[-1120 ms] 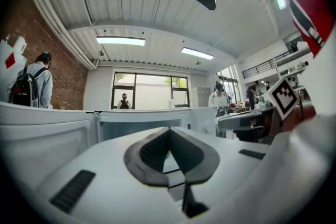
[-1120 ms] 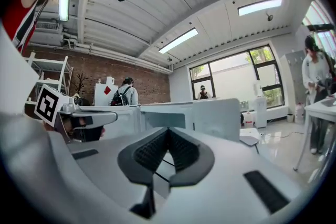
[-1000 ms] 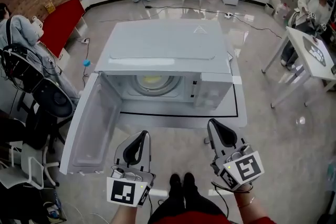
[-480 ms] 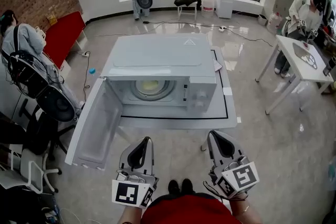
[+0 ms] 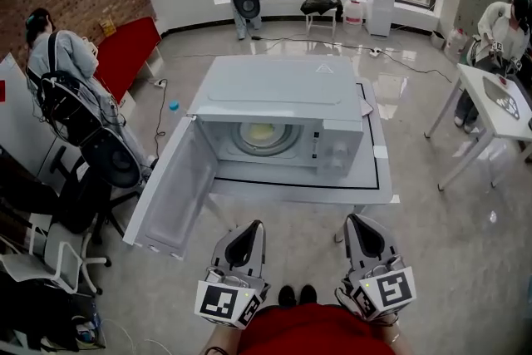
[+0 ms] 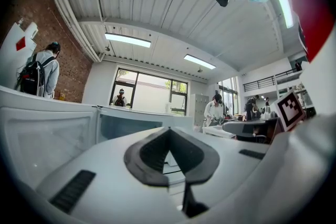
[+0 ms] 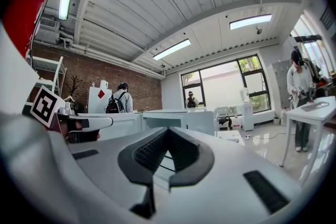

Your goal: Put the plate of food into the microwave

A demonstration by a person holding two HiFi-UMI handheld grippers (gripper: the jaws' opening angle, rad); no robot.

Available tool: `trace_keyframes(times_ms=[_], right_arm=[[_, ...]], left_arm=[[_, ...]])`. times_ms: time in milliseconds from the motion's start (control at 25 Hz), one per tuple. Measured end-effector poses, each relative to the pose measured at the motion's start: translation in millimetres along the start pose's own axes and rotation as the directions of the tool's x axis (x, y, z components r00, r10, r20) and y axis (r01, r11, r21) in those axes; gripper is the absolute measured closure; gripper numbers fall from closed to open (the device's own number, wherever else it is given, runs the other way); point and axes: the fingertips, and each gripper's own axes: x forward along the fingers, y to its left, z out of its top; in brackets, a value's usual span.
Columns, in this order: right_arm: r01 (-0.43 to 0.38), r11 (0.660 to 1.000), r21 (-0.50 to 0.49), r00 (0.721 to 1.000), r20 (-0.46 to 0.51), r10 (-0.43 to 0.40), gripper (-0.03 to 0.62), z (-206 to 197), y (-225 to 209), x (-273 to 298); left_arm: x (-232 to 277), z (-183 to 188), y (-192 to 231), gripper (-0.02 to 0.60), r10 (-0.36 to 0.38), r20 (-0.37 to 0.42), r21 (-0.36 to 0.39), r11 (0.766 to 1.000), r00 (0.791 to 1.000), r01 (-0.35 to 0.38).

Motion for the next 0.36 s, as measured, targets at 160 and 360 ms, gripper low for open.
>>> trace_keyframes(times_ms=[160,360], right_arm=[[-0.005,1.0,0.01,1.0,0.002,0.005,0.58,-4,-1,2],[-0.001,1.0,-0.031,1.0,0.005,0.001,0.58,0,-1,-6]], left_arm=[[3,2,-5,0.574,0.001,0.007,0.018,1.0,1.0,-0.002],[2,-7,-14,0.574,-0.004,-0.011,0.005,1.0,1.0,0.004]])
